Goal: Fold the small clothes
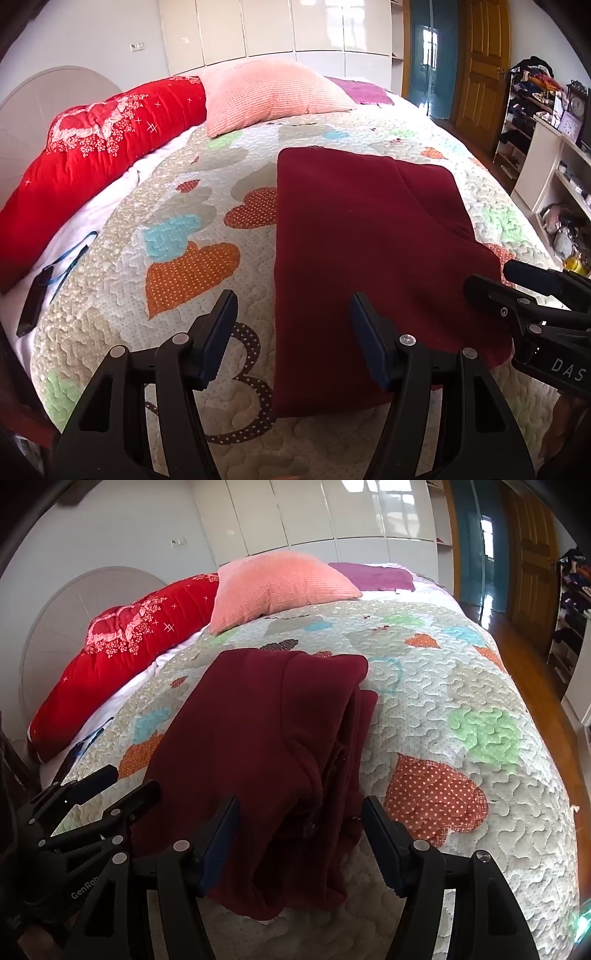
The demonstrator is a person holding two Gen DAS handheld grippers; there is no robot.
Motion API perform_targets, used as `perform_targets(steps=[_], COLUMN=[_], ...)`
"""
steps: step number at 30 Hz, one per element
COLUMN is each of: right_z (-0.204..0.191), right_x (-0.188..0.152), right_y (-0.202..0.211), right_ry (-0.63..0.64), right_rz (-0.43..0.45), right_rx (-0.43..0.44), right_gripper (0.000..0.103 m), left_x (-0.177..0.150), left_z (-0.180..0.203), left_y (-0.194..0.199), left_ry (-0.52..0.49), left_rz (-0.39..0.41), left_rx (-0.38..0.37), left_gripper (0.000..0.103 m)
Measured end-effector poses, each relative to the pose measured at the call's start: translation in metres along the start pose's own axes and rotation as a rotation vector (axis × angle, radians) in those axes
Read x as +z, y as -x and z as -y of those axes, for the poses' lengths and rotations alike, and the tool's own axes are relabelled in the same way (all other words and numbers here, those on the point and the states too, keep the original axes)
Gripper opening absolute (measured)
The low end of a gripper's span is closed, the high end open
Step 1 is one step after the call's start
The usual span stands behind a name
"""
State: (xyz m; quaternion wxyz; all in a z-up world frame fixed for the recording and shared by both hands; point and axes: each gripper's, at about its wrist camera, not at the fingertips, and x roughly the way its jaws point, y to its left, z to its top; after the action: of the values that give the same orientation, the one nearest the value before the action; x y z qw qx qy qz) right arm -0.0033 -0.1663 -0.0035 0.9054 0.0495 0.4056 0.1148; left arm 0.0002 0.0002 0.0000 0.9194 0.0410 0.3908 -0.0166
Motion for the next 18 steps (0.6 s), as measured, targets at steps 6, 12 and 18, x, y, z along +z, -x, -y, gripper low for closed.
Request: perform_targets(steps=[6,12,18], right_z=[0.001,-0.001,0.007], right_x=[0.001,0.001,0.002], right_y=[0.003,0.001,0.001], right_ry=[0.007,0.006,0.002], right_rz=[0.015,0.008,0.009], right_rx=[-0.004,-0.014,-0.054], right_gripper=[0.066,0.066,0.066], left_x=[0.0,0.002,0.007], left_z=[0.001,-0.003,-0.023], left_y=[0.0,0.0,-0.006], left_ry=[-0.001,0.011,0.054], left_rz=[0.003,0.001,-0.014], left_rx=[0.007,0.005,-0.01], left_gripper=[0.063,0.063,0.063])
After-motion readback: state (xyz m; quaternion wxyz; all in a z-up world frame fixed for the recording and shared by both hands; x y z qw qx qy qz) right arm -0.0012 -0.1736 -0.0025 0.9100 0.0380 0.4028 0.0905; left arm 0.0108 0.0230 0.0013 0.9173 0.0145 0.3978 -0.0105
